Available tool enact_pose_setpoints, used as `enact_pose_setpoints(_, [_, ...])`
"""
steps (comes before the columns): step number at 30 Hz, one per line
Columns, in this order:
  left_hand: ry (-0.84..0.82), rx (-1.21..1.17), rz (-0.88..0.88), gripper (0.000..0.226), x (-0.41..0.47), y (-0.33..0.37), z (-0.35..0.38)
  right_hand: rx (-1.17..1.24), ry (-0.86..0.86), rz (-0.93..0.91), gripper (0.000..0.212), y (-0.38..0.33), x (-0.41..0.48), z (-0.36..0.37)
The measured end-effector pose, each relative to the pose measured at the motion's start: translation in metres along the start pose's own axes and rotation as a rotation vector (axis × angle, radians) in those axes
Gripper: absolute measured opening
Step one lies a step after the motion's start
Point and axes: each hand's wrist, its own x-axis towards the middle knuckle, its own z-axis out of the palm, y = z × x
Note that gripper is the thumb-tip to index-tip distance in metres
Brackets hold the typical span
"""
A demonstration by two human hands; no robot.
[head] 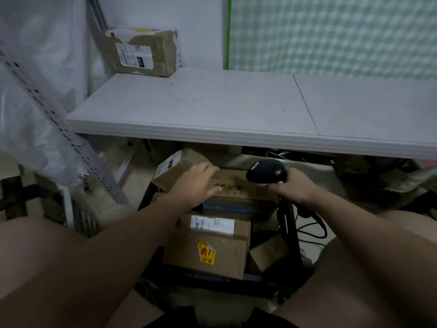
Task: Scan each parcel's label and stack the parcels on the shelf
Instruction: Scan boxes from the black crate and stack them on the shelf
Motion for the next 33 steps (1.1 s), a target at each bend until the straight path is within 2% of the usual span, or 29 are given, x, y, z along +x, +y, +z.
enact_pose_setpoints(4, [-0.19, 0.147, -0.053, 0.093, 0.01, 0.002, 0.032, 0.14, 0.023, 0.043, 0.009, 0.01, 0.007, 0.003])
enact_pose_setpoints(7, [-0.281, 0.23, -0.093, 0.103, 0.02, 0.0, 0.05, 0.177, 0.012, 0.061, 0.008, 0.014, 0.012, 0.006])
enact_pose_setpoints(13, [-0.185, 0.309, -0.069, 0.083, 0.03, -0.002, 0.052, 0.19, 0.001, 0.048, 0.011, 0.016, 0.021, 0.011])
enact_pose_setpoints(17, [-0.19, 0.086, 0.032, 0.079, 0.02, 0.007, 0.026, 0.259, 0.095, 0.013, 0.014, 0.005, 0.019, 0.004])
enact_pose_setpoints(20, [-0.083, -0.021, 0.119, 0.077, 0.007, 0.018, -0.003, 0.359, 0.186, -0.006, 0.011, -0.005, 0.012, -0.01])
enact_pose_setpoints(22, [0.019, -0.004, 0.168, 0.077, -0.001, 0.022, -0.024, 0.407, 0.236, -0.02, 0.018, -0.013, 0.005, -0.022])
enact_pose_setpoints(27, [0.335, 0.155, 0.357, 0.073, -0.012, 0.028, -0.075, 0.514, 0.376, -0.118, 0.03, -0.037, -0.011, -0.06])
enact_pose_setpoints(31, [0.565, 0.305, 0.451, 0.072, -0.002, 0.034, -0.103, 0.661, 0.462, -0.211, 0.018, -0.056, -0.014, -0.089])
enact_pose_setpoints(33, [0.644, 0.349, 0.457, 0.077, 0.008, 0.033, -0.106, 0.674, 0.489, -0.259, 0.019, -0.061, -0.008, -0.101])
